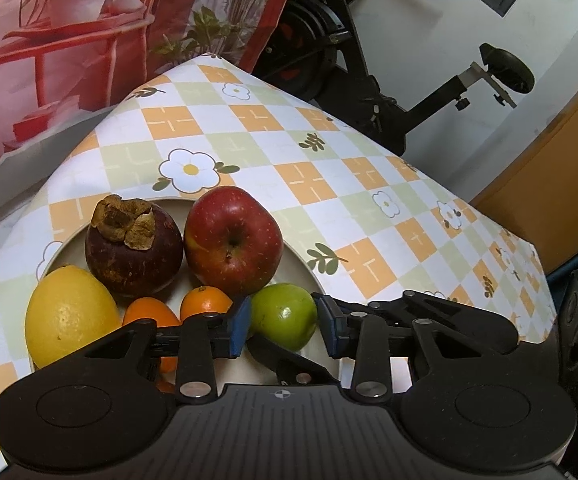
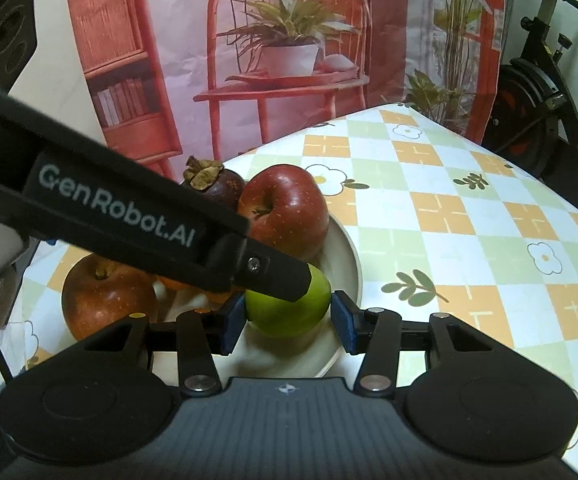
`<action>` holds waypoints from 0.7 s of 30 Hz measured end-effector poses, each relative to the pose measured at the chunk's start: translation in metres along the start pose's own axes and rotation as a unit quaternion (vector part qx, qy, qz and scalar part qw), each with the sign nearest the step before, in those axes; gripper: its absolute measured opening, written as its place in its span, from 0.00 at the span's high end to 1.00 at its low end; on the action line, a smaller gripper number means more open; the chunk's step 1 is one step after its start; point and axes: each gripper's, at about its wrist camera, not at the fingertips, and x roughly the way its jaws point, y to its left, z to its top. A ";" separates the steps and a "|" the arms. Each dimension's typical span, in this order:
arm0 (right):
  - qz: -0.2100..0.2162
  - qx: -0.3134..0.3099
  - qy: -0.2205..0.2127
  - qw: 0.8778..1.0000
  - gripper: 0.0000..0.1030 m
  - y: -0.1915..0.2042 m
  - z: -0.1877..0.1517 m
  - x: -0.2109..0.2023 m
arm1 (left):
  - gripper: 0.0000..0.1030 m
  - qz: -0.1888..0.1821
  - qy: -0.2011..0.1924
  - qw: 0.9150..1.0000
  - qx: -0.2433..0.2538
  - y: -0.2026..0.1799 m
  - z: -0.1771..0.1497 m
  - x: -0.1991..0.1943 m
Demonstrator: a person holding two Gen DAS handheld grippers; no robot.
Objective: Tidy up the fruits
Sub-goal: 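Lower the green apple beside the oranges and open the left tool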
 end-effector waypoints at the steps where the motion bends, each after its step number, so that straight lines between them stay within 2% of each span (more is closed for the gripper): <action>1: 0.000 0.001 0.001 1.000 0.52 0.000 0.000 0.000 | 0.67 0.005 0.000 1.000 0.002 -0.001 0.000 0.001; 9: 0.015 0.010 -0.008 1.000 0.52 -0.002 -0.006 -0.019 | 0.67 0.021 -0.009 1.000 0.010 -0.004 0.000 0.001; 15: 0.003 0.016 -0.018 1.000 0.51 -0.009 -0.020 -0.049 | 0.65 0.037 -0.018 0.999 0.017 -0.010 -0.001 0.002; 21: -0.011 0.064 -0.050 0.997 0.51 -0.033 -0.047 -0.092 | 0.64 0.049 -0.024 0.998 0.019 -0.015 -0.002 0.003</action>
